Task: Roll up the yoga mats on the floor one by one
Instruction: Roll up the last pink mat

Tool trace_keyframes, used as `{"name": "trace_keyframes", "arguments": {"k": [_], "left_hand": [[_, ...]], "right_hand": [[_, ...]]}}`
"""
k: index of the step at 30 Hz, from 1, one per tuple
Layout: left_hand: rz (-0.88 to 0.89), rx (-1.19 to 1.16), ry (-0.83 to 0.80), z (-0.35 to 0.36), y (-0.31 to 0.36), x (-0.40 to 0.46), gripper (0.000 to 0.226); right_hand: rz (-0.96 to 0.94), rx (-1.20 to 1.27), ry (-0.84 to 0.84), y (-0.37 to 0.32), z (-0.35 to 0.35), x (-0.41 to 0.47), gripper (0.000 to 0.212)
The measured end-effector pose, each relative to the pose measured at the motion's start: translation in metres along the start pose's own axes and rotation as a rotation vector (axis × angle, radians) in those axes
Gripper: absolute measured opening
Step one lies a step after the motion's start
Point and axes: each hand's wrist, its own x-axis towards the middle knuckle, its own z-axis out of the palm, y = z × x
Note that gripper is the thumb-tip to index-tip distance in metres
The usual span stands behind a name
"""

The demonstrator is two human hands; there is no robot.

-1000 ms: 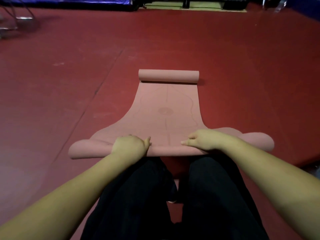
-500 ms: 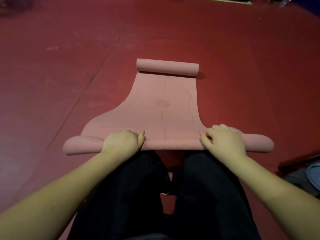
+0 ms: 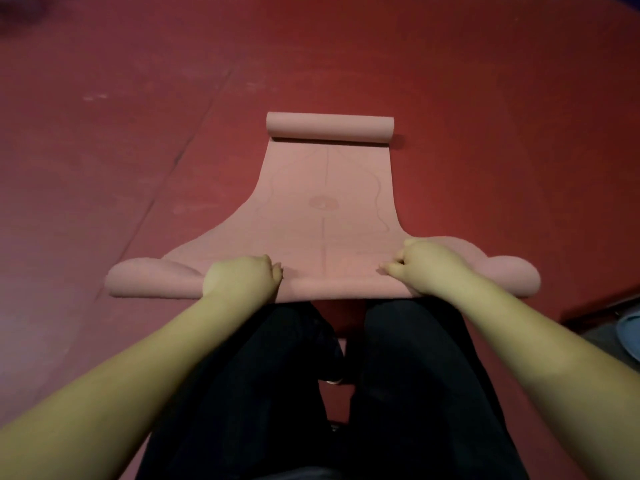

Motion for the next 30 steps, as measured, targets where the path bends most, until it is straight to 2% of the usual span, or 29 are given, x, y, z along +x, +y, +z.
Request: {"name": "trace_keyframes", "arguments": {"k": [4, 9, 14, 18, 19, 21, 23, 25, 28, 30], "left_hand": [[0.04, 0.14, 0.097, 0.008, -0.002, 0.003, 0.041], [0.048, -0.22, 0.173, 0.009, -0.011, 0.014, 0.029], [0.249, -0.153, 0.45, 0.017, -0.019, 0.014, 0.05], [0.333, -0.104, 0.645, 0.023, -0.021, 0.005, 0.049], [0.342, -0.097, 0.65, 0.024, -0.021, 0.001, 0.048], [0.316, -0.092, 0.63, 0.026, -0.019, -0.01, 0.044], [0.281, -0.087, 0.613, 0.03, -0.018, -0.02, 0.04], [0.257, -0.073, 0.61, 0.037, -0.018, -0.025, 0.038], [0.223, -0.042, 0.587, 0.04, -0.02, -0.016, 0.038], [0.23, -0.052, 0.514, 0.034, -0.02, -0.004, 0.039]], "right_hand": [[0.018, -0.021, 0.019, 0.001, 0.007, 0.007, 0.04], [-0.012, 0.041, 0.103, 0.004, 0.0, 0.013, 0.044], [-0.002, -0.047, 0.069, 0.002, -0.003, 0.022, 0.044], [0.029, 0.028, 0.047, 0.003, -0.003, 0.025, 0.04], [0.026, 0.032, 0.027, 0.004, -0.003, 0.027, 0.038], [0.044, 0.037, -0.008, 0.005, -0.003, 0.031, 0.06], [0.069, 0.028, -0.008, 0.006, -0.003, 0.033, 0.07], [0.064, -0.007, 0.012, 0.006, -0.002, 0.034, 0.066], [0.012, -0.034, 0.112, 0.002, 0.0, 0.031, 0.046], [-0.027, 0.002, 0.234, 0.0, 0.002, 0.024, 0.05]]}}
